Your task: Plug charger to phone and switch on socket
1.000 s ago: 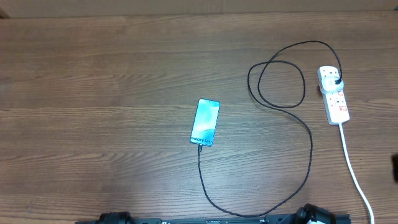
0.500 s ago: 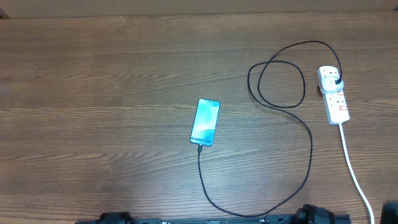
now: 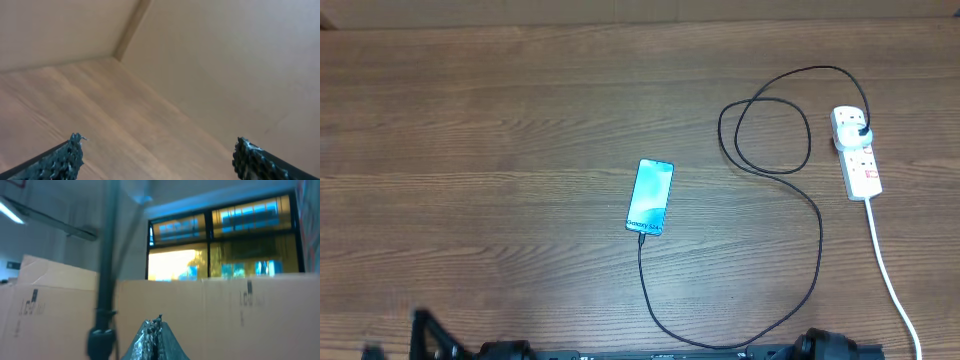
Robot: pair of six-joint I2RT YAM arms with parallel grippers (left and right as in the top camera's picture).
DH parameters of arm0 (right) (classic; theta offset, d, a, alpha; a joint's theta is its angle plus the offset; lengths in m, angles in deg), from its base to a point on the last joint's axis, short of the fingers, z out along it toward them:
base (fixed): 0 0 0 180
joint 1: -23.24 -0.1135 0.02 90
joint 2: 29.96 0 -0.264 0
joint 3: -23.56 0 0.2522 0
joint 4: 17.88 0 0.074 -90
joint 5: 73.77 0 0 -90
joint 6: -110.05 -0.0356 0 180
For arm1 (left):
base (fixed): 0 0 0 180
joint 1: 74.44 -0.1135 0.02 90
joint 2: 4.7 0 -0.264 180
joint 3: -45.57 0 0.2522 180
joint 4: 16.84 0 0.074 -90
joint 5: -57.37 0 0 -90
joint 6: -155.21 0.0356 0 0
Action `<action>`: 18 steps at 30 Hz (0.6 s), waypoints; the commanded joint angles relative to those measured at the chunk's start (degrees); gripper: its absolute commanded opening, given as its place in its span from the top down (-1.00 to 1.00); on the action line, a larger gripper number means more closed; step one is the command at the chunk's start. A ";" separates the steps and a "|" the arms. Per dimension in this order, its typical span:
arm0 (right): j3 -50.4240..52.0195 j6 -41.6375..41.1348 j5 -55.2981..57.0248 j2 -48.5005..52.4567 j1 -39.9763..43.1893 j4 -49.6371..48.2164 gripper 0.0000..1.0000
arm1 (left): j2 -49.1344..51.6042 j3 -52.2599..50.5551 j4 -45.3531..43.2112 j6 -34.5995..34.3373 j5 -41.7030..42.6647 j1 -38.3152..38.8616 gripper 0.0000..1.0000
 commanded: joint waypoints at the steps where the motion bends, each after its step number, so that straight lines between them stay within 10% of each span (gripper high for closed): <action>1: -0.13 4.52 0.13 -1.29 -0.68 0.00 0.92 | -0.35 -8.94 -7.37 -1.18 4.68 0.09 -0.99; 18: -0.81 5.81 6.03 -1.88 -1.77 -0.02 0.88 | -0.33 -50.90 -53.77 9.40 18.78 0.09 -0.99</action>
